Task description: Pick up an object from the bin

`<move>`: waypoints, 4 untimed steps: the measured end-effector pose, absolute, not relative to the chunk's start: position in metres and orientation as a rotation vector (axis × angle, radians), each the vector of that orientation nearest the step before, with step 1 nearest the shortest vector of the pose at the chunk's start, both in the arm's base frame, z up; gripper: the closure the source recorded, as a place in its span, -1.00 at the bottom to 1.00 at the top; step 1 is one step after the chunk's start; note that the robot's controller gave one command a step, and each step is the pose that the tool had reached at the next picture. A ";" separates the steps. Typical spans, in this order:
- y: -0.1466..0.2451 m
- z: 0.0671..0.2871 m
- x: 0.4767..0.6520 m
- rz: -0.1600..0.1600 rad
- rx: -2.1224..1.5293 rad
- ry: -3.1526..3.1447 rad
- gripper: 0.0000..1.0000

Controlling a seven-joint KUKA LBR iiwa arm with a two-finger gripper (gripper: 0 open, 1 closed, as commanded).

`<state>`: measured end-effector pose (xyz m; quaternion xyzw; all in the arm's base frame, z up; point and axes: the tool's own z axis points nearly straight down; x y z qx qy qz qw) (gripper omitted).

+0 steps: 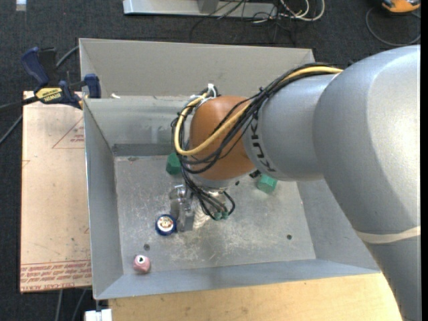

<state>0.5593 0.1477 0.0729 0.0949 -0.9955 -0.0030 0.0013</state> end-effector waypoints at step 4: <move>0.148 0.111 0.559 -0.009 0.297 -3.125 1.00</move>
Offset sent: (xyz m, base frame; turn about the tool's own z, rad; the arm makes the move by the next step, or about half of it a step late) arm -0.0001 0.0000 0.0391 0.0000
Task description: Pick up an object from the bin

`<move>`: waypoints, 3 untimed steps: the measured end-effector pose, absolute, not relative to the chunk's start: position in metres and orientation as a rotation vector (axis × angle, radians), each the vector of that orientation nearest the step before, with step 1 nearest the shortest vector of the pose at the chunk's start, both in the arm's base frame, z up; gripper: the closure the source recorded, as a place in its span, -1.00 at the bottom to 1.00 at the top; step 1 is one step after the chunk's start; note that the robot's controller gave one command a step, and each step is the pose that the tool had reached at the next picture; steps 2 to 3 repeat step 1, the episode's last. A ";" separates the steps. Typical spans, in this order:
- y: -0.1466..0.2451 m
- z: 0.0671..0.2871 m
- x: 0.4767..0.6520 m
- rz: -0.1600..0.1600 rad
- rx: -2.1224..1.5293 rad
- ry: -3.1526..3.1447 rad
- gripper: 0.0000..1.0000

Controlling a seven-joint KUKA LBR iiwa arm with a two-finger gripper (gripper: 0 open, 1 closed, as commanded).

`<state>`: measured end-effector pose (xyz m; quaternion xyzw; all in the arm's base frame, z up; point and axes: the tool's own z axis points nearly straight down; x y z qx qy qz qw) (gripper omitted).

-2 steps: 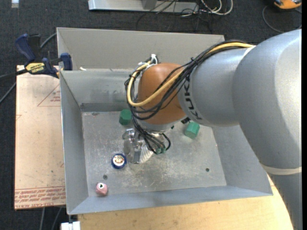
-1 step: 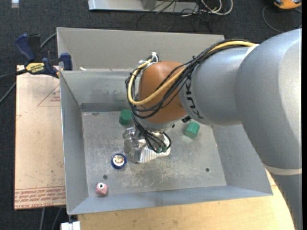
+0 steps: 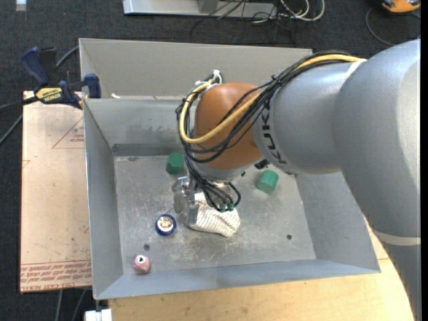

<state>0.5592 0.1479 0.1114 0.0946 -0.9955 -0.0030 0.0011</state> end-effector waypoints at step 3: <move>0.148 0.123 0.560 -0.010 0.297 -3.129 1.00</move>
Offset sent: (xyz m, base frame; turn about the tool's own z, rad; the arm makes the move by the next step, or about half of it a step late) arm 0.0003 -0.0001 0.0345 0.0000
